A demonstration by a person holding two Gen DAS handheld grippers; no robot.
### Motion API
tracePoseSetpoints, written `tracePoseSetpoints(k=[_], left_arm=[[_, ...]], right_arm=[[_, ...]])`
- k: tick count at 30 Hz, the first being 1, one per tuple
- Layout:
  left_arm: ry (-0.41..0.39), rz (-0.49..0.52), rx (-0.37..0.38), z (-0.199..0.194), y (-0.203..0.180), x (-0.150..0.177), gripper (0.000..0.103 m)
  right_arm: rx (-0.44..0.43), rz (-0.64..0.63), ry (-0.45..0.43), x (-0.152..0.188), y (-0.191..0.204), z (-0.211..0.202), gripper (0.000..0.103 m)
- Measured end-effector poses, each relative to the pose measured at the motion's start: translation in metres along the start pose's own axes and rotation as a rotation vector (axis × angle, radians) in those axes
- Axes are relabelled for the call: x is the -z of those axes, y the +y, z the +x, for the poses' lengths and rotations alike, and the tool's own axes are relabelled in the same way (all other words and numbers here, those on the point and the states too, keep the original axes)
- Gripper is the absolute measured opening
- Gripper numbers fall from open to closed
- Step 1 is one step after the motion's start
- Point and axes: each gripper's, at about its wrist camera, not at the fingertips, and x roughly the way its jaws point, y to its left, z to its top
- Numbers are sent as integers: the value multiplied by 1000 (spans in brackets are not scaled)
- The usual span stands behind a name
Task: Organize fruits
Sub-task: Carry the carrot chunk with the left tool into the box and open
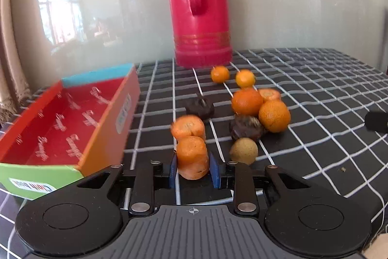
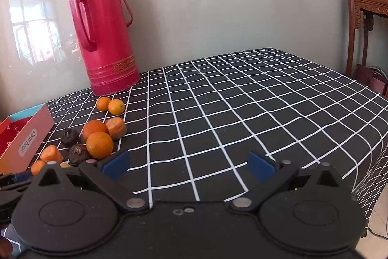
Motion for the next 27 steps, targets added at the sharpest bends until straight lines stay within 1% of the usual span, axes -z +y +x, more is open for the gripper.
tracePoseSetpoints(k=[2,5,7,8,11,15,19,24,26,27], left_arm=[[-57,14,-31,-11,1,-5,28],[-148,15,-113,-28,10,-13,29],[-174,-18,-168,-32,24,-18,29],[-175,-33,-195,-33,31,-20,29],[-140,-88,-263,-27,59,-25,29],[-69,-170,-318,-17,92,-22,29],[-9,-220,-362,-9,115,-17,29],[67,-287,-387,1,142,-13,29],[70,-304,-419,0,147,-13,29],[73,-314,-421,0,149,-13,29]], right_arm=[[-8,3,6,1,1,1,97],[-17,-1,8,1,4,1,97],[-25,-8,13,3,7,2,97],[-30,-9,18,3,9,2,97],[-47,-18,27,5,16,4,97],[-65,-34,29,6,26,4,97],[-80,-48,34,6,36,5,97],[-102,-60,40,7,47,6,97],[-122,-62,48,8,51,7,97],[-134,-64,52,8,54,8,97]])
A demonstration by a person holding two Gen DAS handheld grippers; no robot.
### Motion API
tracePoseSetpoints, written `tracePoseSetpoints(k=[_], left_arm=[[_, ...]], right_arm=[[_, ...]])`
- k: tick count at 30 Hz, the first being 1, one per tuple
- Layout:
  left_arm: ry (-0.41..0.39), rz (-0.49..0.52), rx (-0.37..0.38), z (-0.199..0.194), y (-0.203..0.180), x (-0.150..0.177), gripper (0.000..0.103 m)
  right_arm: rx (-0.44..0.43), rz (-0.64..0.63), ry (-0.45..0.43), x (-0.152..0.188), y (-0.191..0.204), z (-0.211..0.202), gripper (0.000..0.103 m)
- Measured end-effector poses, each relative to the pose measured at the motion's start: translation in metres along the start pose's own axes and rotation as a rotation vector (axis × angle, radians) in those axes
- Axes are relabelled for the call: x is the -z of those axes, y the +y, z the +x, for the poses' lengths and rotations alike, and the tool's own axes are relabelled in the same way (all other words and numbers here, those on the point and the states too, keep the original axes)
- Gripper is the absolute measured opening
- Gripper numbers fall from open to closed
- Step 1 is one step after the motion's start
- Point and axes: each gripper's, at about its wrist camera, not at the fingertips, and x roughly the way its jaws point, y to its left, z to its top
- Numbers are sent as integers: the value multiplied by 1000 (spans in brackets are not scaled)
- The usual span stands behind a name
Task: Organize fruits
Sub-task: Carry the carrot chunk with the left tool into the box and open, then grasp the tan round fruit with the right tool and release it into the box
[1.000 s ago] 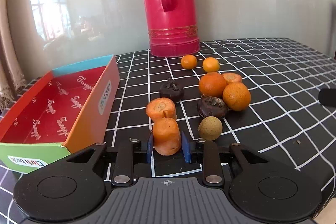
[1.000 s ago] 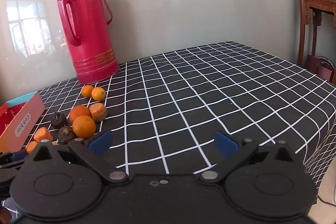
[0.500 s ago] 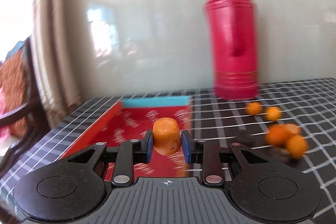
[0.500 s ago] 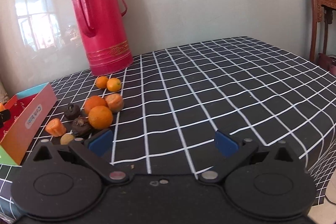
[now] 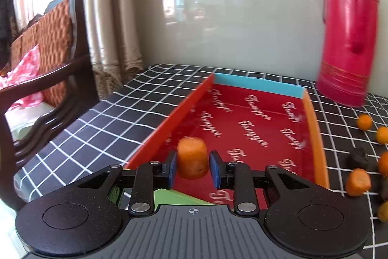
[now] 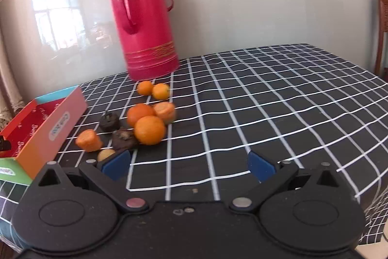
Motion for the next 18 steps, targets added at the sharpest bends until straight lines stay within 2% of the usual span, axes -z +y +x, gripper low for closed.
tracePoseSetpoints(k=[4,6,7,8,10,12,14,18], left_arm=[[6,-22,2,-2,5,-1,31],[-15,-23,-5,-9,5,0,50],[-33,-26,-8,-14,7,0,66],[-51,-31,5,-19,9,-1,74],[-88,-26,-3,-29,12,-1,78],[-102,-36,14,-38,20,-3,80],[-108,-58,29,-46,31,-5,82],[-142,-47,30,-61,52,-2,88]], right_arm=[[-45,-12,-3,2,14,5,97],[-81,-14,-2,2,21,8,97],[-96,-17,0,2,25,10,97],[-110,-17,1,1,28,12,96],[-134,-23,5,1,35,17,92],[-134,-45,10,1,43,21,80],[-134,-57,28,1,49,27,77],[-144,-58,41,0,55,34,59]])
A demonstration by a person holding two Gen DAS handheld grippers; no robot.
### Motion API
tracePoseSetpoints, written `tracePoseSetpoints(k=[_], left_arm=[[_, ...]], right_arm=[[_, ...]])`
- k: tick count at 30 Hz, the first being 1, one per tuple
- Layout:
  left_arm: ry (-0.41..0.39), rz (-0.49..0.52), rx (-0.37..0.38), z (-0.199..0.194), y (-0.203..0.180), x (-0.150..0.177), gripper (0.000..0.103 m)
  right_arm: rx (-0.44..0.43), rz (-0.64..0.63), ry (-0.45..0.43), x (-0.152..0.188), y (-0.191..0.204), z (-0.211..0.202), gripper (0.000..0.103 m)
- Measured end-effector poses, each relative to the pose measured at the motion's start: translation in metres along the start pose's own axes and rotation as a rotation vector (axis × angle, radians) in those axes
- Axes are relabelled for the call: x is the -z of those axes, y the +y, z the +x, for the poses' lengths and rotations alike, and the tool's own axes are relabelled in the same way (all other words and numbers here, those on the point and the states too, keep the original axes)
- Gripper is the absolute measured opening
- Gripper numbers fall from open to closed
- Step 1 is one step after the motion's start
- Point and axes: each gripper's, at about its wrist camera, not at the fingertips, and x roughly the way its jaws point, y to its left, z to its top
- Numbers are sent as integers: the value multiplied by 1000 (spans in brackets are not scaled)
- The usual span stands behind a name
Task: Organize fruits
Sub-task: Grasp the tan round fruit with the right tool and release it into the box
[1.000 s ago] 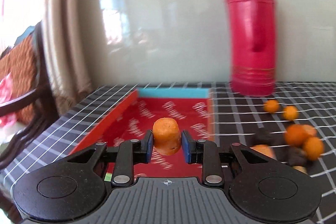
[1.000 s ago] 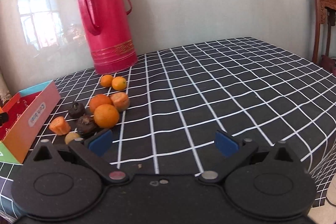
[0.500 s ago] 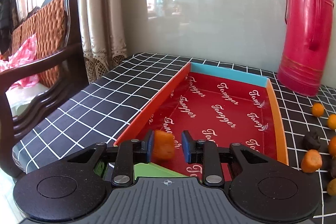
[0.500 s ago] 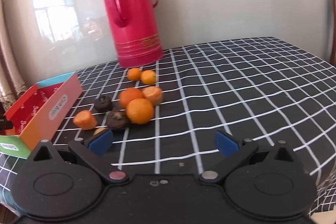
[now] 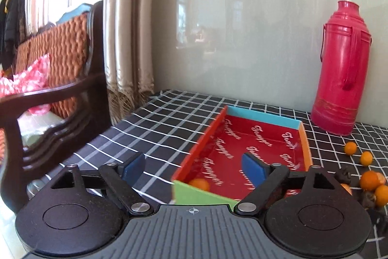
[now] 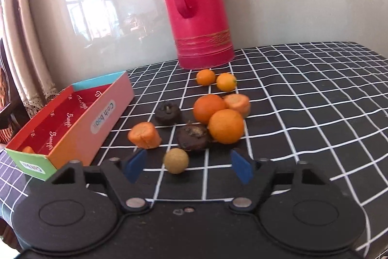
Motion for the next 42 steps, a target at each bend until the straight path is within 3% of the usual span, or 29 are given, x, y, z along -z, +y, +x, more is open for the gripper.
tracePoseSetpoints(k=[1,3,5,8,11,14,18,24,29,33,38,42], left_arm=[[-14,5,-11,-3,5,2,90],[-30,-6,-39,-4,15,8,91],[4,-47,-55,3,23,11,92],[54,-101,-46,11,32,16,92],[44,-104,-58,12,36,17,92],[45,-103,-61,12,36,20,92],[57,-132,-69,12,43,21,93],[86,-199,-107,19,58,23,95],[83,-209,-122,18,64,25,96],[86,-210,-132,19,68,26,96],[86,-199,-149,19,73,27,96],[87,-204,-159,20,75,27,97]], right_arm=[[6,-3,2,0,1,2,58],[-9,5,12,0,1,7,42],[-25,10,20,1,2,10,34],[-8,-9,24,3,6,14,33],[15,-40,21,4,11,17,32],[16,-53,15,5,14,16,16],[-16,-45,-1,5,17,11,16],[-215,-45,-114,-13,37,-13,16],[-345,-114,-113,-27,74,-5,16],[-384,-182,-78,-23,99,5,16],[-373,-253,-63,-12,114,10,18],[-390,-263,-76,-9,115,5,26]])
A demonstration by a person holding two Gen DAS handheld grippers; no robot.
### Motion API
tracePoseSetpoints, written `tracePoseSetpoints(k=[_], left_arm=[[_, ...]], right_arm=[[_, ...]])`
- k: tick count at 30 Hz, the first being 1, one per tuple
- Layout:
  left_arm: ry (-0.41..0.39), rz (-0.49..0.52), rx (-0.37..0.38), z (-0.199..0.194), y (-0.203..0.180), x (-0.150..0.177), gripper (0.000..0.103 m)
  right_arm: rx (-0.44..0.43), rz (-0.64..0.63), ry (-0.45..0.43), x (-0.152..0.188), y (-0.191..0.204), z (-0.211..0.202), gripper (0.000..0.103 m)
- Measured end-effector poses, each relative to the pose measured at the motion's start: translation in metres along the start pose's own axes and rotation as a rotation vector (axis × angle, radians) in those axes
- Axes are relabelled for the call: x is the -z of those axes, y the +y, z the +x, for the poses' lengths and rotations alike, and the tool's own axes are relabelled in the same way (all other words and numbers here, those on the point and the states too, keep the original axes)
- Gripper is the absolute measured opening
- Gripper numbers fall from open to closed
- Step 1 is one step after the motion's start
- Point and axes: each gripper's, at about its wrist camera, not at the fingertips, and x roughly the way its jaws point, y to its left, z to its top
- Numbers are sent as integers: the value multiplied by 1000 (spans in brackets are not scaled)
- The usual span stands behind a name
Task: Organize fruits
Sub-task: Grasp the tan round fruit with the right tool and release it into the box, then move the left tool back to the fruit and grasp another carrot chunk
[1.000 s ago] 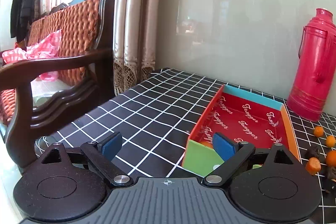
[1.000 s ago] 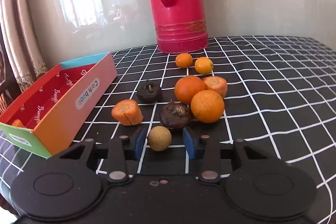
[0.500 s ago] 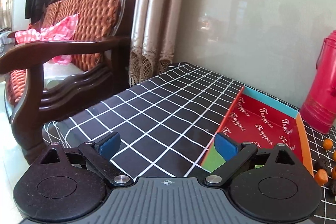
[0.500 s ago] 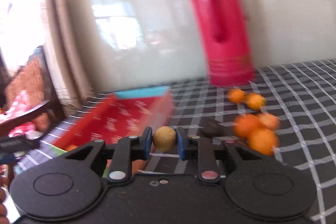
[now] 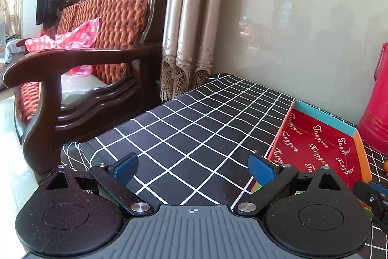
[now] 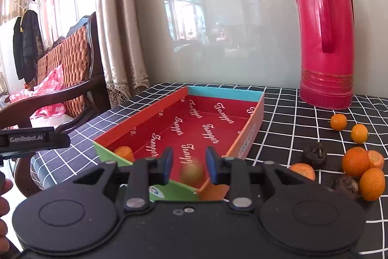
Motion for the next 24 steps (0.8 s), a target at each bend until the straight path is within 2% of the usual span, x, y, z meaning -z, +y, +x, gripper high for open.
tracePoseSetpoints(k=[2,4,6,10,12,14,17,21,24], left_arm=[[6,-1,3,1,-1,0,97],[4,8,10,0,-5,1,97],[-5,26,21,-3,-11,2,97],[-36,66,59,-11,-27,4,97],[-57,88,88,-17,-36,5,97],[-77,114,123,-24,-47,7,97],[-115,156,190,-36,-68,11,97],[-164,224,302,-54,-100,21,97],[-190,295,391,-68,-131,32,97]], right_arm=[[-3,13,-19,0,-3,-5,30],[15,34,-47,-1,-10,-12,43],[50,55,-84,-1,-18,-23,74],[157,71,-118,-3,-37,-39,76],[228,87,-127,-2,-49,-48,86],[324,100,-132,0,-60,-57,93],[492,111,-138,3,-78,-71,97],[729,132,-130,9,-103,-90,97],[825,153,-140,14,-119,-105,97]])
